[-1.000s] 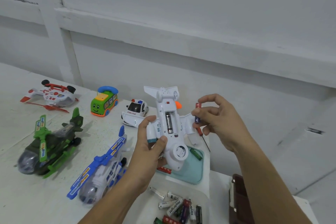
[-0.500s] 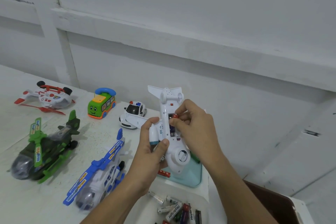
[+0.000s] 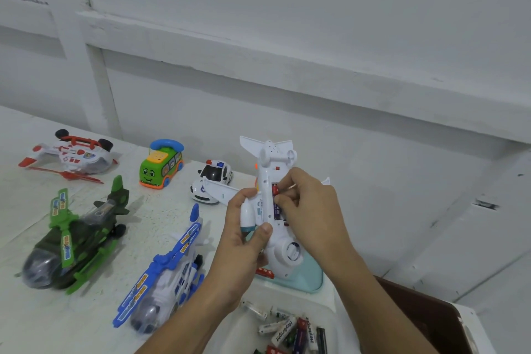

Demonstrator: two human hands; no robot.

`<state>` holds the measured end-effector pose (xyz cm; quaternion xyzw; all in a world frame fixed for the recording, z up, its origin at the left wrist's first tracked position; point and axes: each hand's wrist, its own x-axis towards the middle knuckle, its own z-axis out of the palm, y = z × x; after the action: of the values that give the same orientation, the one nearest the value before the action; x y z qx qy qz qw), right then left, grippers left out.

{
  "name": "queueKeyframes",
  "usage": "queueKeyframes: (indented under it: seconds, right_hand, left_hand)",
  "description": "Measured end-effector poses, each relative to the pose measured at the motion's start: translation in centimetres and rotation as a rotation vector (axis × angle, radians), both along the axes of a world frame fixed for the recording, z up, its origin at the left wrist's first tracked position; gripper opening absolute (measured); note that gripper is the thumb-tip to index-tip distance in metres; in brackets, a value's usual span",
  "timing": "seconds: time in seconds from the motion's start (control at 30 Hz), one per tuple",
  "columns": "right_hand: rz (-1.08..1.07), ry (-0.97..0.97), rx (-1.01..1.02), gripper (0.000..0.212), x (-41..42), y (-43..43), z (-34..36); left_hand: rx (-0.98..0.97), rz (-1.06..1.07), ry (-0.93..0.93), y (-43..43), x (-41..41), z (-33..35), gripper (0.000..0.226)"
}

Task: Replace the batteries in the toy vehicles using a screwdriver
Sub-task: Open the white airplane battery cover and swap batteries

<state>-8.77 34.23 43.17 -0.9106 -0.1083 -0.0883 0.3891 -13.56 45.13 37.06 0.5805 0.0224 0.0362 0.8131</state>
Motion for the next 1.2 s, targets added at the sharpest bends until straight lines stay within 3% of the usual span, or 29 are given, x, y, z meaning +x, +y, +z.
queueKeyframes:
  seconds: [0.33,0.47,0.57,0.73,0.83,0.97,1.1,1.2]
  right_hand:
    - [0.033,-0.066,0.055,0.018,-0.8,0.4,-0.5]
    - [0.060,0.025,0.045,0.024,-0.6,0.2,-0.3]
    - [0.099,0.160,0.227,0.021,0.0,-0.3,-0.2]
    - [0.163,0.369,0.773,0.013,1.0,-1.6,0.0]
    - [0.089,0.413,0.894,0.014,2.0,-2.6,-1.0]
    - [-0.024,0.440,0.639,0.014,2.8,-3.3,-4.0]
    - [0.130,0.565,0.049,0.019,2.7,-3.1,-7.3]
    - [0.286,0.521,-0.348,0.022,2.1,-1.9,-8.9]
  left_hand:
    - [-0.012,0.010,-0.006,0.7,-0.2,0.3,0.056]
    - [-0.042,0.013,0.015,1.0,-0.1,0.1,0.054]
    - [-0.066,0.026,0.035,1.3,0.0,0.1,0.053]
    - [-0.104,0.083,0.034,2.1,0.3,0.1,0.050]
    - [-0.109,0.127,0.030,2.7,0.5,0.2,0.049]
    - [-0.118,0.176,0.008,3.5,0.8,0.5,0.050]
    - [-0.098,0.200,0.002,3.9,1.0,0.6,0.051]
    - [-0.088,0.204,0.003,3.9,1.1,0.7,0.051]
